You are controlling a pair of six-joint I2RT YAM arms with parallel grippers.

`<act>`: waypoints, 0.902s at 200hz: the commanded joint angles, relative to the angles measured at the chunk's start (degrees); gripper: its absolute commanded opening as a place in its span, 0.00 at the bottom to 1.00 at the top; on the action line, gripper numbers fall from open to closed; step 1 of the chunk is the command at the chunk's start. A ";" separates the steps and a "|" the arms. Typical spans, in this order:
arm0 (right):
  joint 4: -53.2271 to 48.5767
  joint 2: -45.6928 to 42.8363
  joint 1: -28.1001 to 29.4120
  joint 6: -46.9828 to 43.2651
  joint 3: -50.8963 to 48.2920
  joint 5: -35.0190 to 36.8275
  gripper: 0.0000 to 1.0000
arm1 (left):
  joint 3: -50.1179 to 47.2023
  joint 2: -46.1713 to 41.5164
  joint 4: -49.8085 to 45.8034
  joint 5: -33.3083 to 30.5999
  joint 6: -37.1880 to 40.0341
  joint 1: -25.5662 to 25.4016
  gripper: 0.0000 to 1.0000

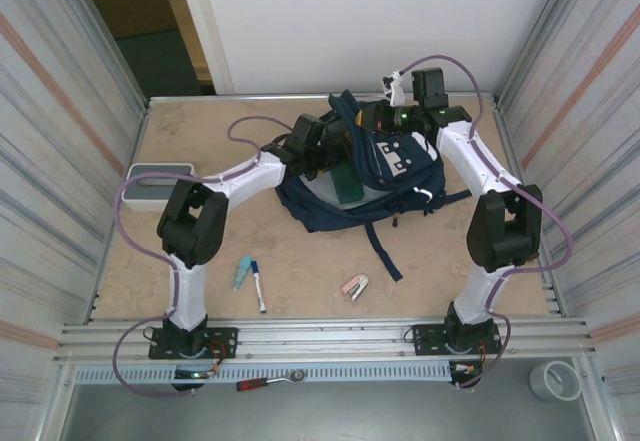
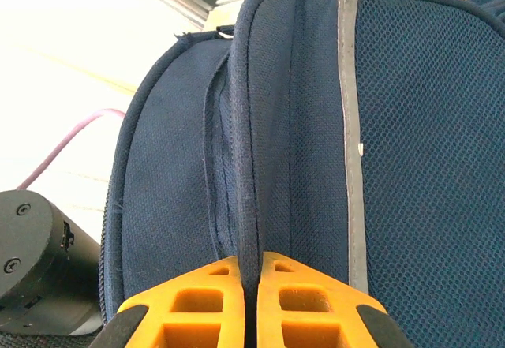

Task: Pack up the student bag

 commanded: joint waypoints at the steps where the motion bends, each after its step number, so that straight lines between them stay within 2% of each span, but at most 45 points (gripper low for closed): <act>1: 4.12 -1.16 -0.45 1.46 -0.32 -3.31 0.00 | -2.47 -3.78 -0.40 -0.85 1.57 0.12 0.88; 59: 4.75 -1.47 -0.67 1.95 -1.66 -2.93 0.00 | -6.27 -2.06 2.42 0.70 0.92 -1.04 0.69; 96: 5.06 -0.80 0.25 2.87 -1.17 -3.48 0.00 | 0.17 3.83 3.70 3.81 1.65 -1.19 0.44; 114: 5.04 -0.50 0.81 3.00 -1.04 -3.90 0.00 | 4.71 7.23 2.77 3.56 2.52 -1.12 0.36; 151: 2.72 -0.34 1.31 1.40 -1.20 -4.88 0.00 | 12.02 10.80 1.13 3.18 3.69 -0.20 0.34; 180: -0.33 -2.43 0.56 -1.67 -3.21 -3.96 0.00 | 5.08 4.87 4.27 2.82 5.48 0.59 0.42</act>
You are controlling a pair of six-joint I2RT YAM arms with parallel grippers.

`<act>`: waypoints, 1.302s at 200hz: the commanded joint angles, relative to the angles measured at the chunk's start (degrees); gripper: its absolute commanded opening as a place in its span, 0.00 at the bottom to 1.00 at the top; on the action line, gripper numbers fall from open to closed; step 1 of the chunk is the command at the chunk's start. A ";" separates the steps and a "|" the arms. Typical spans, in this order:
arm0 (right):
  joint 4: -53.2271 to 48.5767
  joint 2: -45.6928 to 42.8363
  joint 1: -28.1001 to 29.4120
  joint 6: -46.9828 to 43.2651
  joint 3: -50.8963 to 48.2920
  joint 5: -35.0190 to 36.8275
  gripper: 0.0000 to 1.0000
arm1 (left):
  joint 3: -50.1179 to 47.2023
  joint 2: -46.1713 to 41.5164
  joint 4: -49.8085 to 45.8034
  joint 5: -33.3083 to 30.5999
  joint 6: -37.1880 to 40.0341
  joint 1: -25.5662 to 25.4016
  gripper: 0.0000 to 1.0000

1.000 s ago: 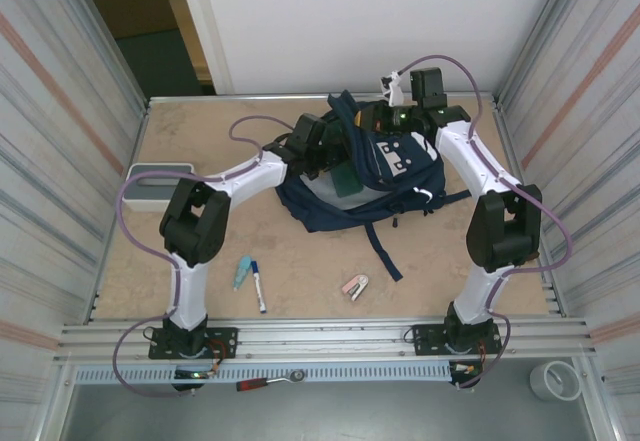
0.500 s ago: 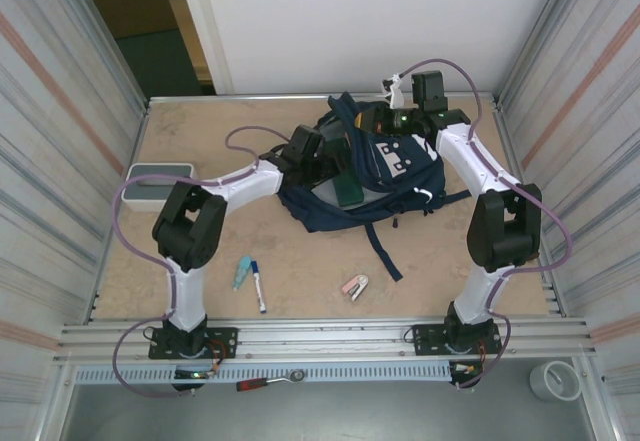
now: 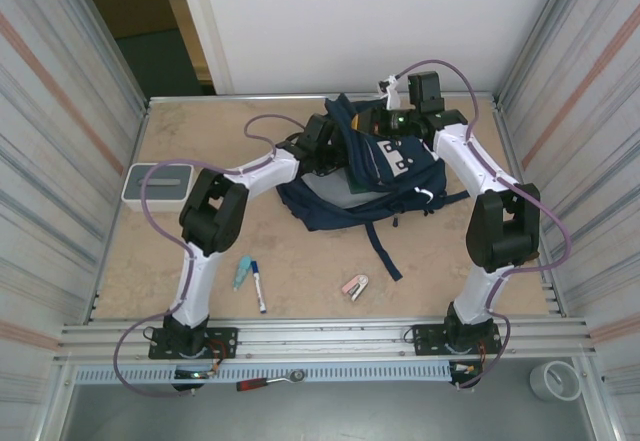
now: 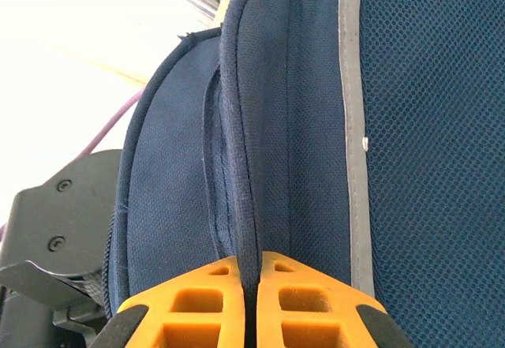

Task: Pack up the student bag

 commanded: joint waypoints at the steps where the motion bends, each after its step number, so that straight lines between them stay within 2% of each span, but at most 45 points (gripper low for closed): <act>1: -1.87 -2.54 -0.47 -2.51 -1.30 -2.39 0.00 | -4.22 -5.93 3.06 0.13 2.66 0.93 0.43; 53: -1.53 -4.51 -0.85 -2.48 -5.09 -2.53 0.04 | -23.34 -26.39 1.24 -4.25 11.43 1.77 0.67; 70: -1.22 -4.45 1.07 -2.34 -7.26 -1.22 0.17 | -28.72 -32.47 -3.07 -9.42 14.29 3.02 0.73; 80: -3.35 -4.04 2.83 -3.96 -7.60 -1.17 0.27 | -31.48 -35.25 -4.32 -10.11 14.85 4.98 0.74; 99: -6.88 -6.06 4.04 -6.98 -9.71 1.34 0.41 | -36.22 -39.38 -4.46 -7.31 15.18 10.63 0.77; 122: -6.30 -13.08 0.79 -6.73 -16.96 4.87 0.51 | -40.08 -42.66 -1.62 -2.06 16.12 15.96 0.82; 159: -2.92 -22.71 -7.08 -2.91 -29.05 18.61 0.64 | -35.38 -37.08 -1.40 8.50 19.78 18.92 0.86; 176: 0.40 -22.36 -12.31 0.74 -31.64 20.96 0.69 | -30.89 -31.82 -1.17 13.65 20.40 18.83 0.87; 191: 3.71 -18.77 -14.79 3.75 -31.55 19.05 0.76 | -27.67 -27.04 0.16 17.31 20.26 18.83 0.87; 212: 5.32 -10.98 -13.96 5.99 -26.89 15.83 0.83 | -23.72 -21.51 -0.10 21.66 20.63 18.66 0.88; 235: 4.30 -3.77 -10.72 5.54 -20.48 16.36 0.84 | -22.68 -18.25 1.31 26.32 20.58 17.69 0.86; 260: 3.29 1.81 -7.77 4.90 -14.36 18.21 0.83 | -24.20 -18.07 2.85 27.40 20.66 14.75 0.84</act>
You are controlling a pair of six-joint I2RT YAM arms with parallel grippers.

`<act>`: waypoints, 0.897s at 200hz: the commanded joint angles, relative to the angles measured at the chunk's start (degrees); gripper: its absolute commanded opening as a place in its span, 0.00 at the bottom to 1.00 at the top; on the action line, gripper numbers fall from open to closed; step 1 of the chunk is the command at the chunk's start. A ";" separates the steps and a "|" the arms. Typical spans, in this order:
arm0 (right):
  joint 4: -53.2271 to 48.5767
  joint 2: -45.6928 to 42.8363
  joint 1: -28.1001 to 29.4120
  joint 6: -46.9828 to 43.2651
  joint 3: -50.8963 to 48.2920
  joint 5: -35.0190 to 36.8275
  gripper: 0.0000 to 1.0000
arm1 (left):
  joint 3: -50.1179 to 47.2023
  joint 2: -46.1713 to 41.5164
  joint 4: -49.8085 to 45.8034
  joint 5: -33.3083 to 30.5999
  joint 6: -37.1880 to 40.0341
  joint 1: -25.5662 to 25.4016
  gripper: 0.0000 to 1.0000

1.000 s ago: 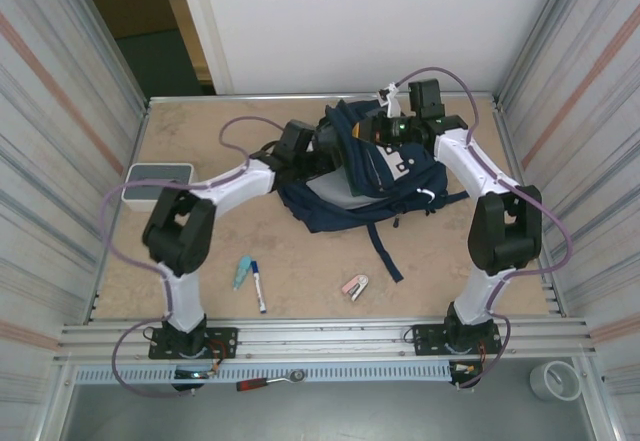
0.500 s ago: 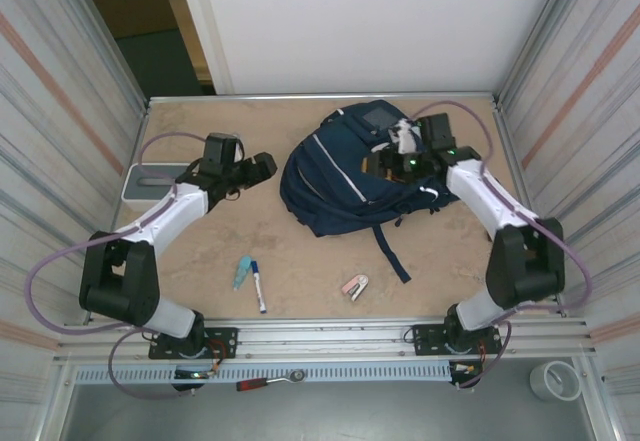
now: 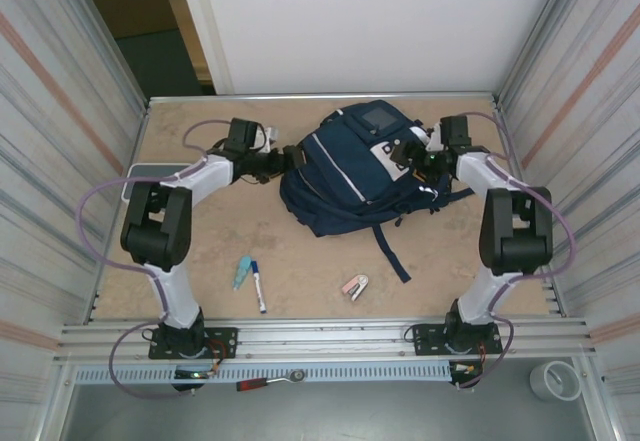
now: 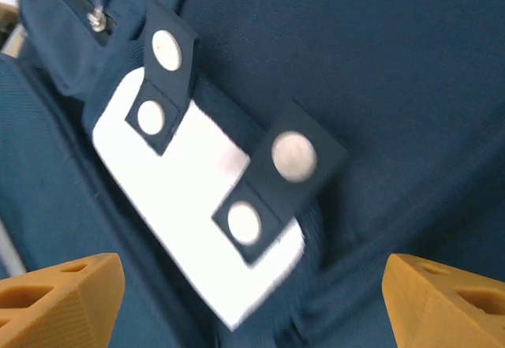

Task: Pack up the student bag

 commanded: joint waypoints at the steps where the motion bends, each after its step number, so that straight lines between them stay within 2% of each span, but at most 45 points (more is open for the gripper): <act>1: 0.92 3.49 3.03 0.92 6.38 0.15 0.83 | -0.07 -0.54 1.93 5.62 1.22 -3.02 0.84; 31: -0.30 11.11 6.82 0.07 16.19 0.77 0.81 | -4.73 -2.75 5.92 4.73 -0.95 -9.38 0.81; 72: -4.94 24.62 14.15 -0.92 36.33 -2.85 0.80 | -8.45 -6.21 4.62 -2.44 -0.16 -20.06 0.82; 91: -10.23 29.28 16.51 -3.18 46.77 -2.53 0.82 | -8.70 -8.10 0.83 -6.15 1.92 -22.43 0.83; 109: -14.64 30.89 17.01 -4.92 52.56 -1.51 0.84 | -10.27 -11.78 -1.60 -9.91 3.70 -23.39 0.84; 143: -19.67 24.65 15.94 -9.20 50.97 4.09 0.89 | -13.26 -21.20 -6.89 -16.46 9.16 -23.48 0.86; 179: -19.97 10.44 15.80 -13.79 36.03 10.47 0.90 | -15.00 -31.65 -10.96 -26.11 15.97 -21.86 0.90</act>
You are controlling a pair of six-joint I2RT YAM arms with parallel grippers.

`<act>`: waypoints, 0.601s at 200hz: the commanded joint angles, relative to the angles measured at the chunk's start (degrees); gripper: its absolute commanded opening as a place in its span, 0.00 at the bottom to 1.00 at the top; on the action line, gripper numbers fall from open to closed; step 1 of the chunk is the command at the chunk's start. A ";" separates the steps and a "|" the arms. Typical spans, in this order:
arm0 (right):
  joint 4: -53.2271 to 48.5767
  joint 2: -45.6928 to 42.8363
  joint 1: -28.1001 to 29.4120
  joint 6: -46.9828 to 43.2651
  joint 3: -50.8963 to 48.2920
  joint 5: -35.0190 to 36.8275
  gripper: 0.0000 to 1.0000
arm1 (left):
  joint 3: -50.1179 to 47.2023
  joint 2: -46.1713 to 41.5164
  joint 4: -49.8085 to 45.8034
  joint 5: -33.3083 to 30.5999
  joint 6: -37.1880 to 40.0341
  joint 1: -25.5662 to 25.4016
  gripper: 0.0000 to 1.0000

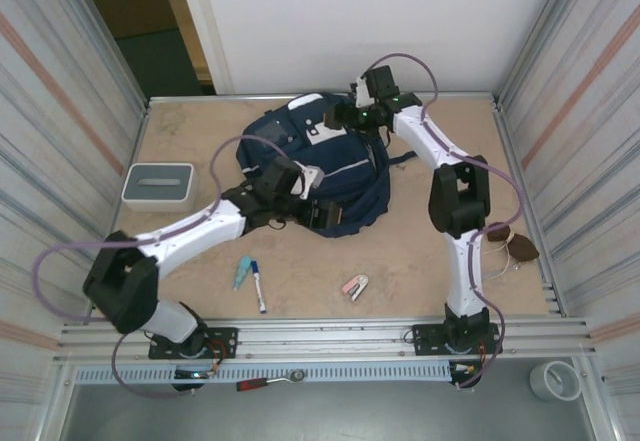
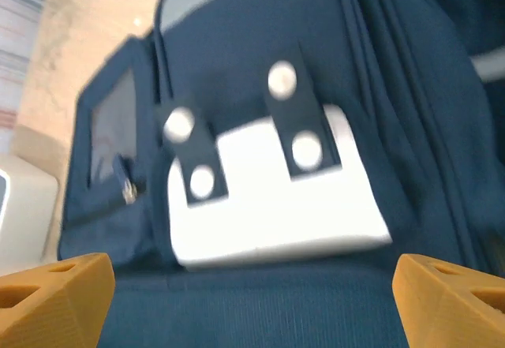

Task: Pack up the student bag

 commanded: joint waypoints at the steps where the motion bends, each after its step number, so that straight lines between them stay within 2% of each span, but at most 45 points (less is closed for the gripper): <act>1: -3.78 -11.94 -0.82 -4.96 -8.19 5.30 0.90 | -0.91 -6.99 -3.58 -9.15 7.05 1.84 0.91; 30: -0.90 -24.37 -1.03 -5.53 -23.55 7.33 0.90 | -1.14 -11.41 -1.24 -9.45 7.28 9.45 0.94; 56: 0.50 -33.05 -0.78 -4.12 -35.04 5.96 0.91 | 0.28 -10.23 1.11 -7.29 5.52 18.17 0.97; 77: 2.27 -37.71 -0.63 -1.03 -43.31 3.00 0.90 | 3.11 -4.54 2.71 -2.95 2.67 24.84 0.97; 96: 7.27 -40.66 -0.27 3.00 -51.04 -0.48 0.90 | 8.20 3.23 2.10 -0.12 0.88 28.22 0.97; 120: 11.66 -41.23 0.56 6.53 -56.48 -1.93 0.89 | 17.24 13.70 -1.93 -2.49 1.88 29.90 0.96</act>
